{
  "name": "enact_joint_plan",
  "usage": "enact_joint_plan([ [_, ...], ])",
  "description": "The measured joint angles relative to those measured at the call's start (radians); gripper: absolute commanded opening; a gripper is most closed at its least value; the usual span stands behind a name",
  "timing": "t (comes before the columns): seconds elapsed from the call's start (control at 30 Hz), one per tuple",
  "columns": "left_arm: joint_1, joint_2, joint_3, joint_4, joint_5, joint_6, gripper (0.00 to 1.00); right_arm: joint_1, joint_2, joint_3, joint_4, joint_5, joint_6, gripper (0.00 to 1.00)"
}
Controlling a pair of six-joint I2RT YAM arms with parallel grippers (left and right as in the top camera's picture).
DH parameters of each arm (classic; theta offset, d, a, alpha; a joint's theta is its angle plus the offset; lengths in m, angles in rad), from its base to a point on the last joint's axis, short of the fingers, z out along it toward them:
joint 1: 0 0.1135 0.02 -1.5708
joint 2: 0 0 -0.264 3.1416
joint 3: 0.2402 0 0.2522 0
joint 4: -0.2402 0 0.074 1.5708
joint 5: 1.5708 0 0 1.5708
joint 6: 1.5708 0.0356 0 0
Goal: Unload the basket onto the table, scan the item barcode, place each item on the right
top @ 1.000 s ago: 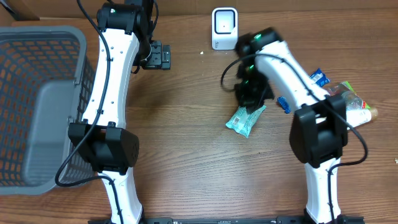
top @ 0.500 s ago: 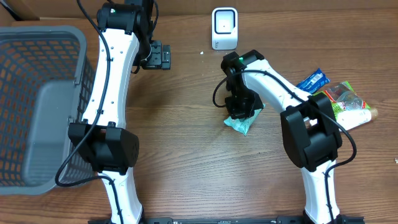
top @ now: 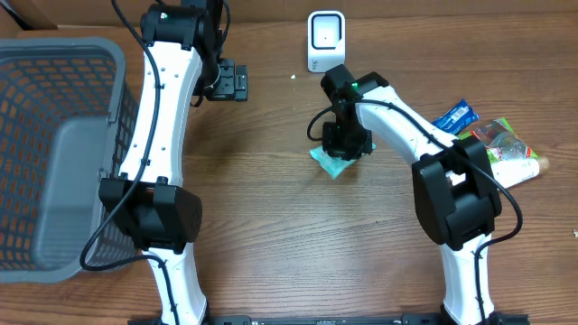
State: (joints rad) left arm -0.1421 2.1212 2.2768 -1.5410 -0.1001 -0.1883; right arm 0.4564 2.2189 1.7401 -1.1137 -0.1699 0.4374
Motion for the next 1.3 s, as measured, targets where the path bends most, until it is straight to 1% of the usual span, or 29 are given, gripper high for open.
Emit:
enact_joint_plan([
  [0.13,0.000,0.000,0.000,0.000,0.000,0.000,1.00,-0.015,0.000,-0.003,0.079,-0.118,0.031,0.23],
  [0.3,0.000,0.000,0.000,0.000,0.000,0.000,1.00,-0.041,0.000,-0.002,0.055,-0.190,-0.005,0.23],
  [0.33,0.000,0.000,0.000,0.000,0.000,0.000,1.00,-0.051,0.000,0.002,0.038,-0.198,-0.023,0.24],
  [0.4,0.000,0.000,0.000,0.000,0.000,0.000,1.00,-0.077,0.002,0.024,0.000,-0.218,-0.079,0.30],
  [0.43,0.000,0.000,0.000,0.000,0.000,0.000,1.00,-0.085,0.002,0.036,-0.013,-0.224,-0.102,0.31],
  [0.5,0.000,0.000,0.000,0.000,0.000,0.000,0.99,-0.108,0.002,0.084,-0.069,-0.238,-0.186,0.40],
  [0.53,0.000,0.000,0.000,0.000,0.000,0.000,1.00,-0.119,0.002,0.113,-0.094,-0.242,-0.226,0.49],
  [0.57,0.000,0.000,0.000,0.000,0.000,0.000,1.00,-0.130,0.002,0.142,-0.113,-0.245,-0.265,0.65],
  [0.6,0.000,0.000,0.000,0.000,0.000,0.000,1.00,-0.140,0.002,0.167,-0.129,-0.246,-0.307,0.76],
  [0.63,0.000,0.000,0.000,0.000,0.000,0.000,0.99,-0.146,0.002,0.182,-0.138,-0.245,-0.335,0.80],
  [0.67,0.000,0.000,0.000,0.000,0.000,0.000,0.99,-0.158,0.002,0.198,-0.144,-0.243,-0.372,0.81],
  [0.73,0.000,0.000,0.000,0.000,0.000,0.000,1.00,-0.181,0.002,0.208,-0.142,-0.240,-0.432,0.87],
  [0.77,0.000,0.000,0.000,0.000,0.000,0.000,1.00,-0.192,0.002,0.208,-0.139,-0.238,-0.457,0.91],
  [0.8,0.000,0.000,0.000,0.000,0.000,0.000,1.00,-0.204,0.002,0.205,-0.129,-0.235,-0.485,1.00],
  [0.93,0.000,0.000,0.000,0.000,0.000,0.000,1.00,-0.242,0.002,0.171,-0.058,-0.228,-0.586,1.00],
  [1.03,0.000,0.000,0.000,0.000,0.000,0.000,1.00,-0.251,0.002,0.111,0.001,-0.222,-0.651,0.99],
  [1.3,0.000,0.000,0.000,0.000,0.000,0.000,0.99,-0.245,0.015,-0.035,0.165,-0.251,-0.712,0.95],
])
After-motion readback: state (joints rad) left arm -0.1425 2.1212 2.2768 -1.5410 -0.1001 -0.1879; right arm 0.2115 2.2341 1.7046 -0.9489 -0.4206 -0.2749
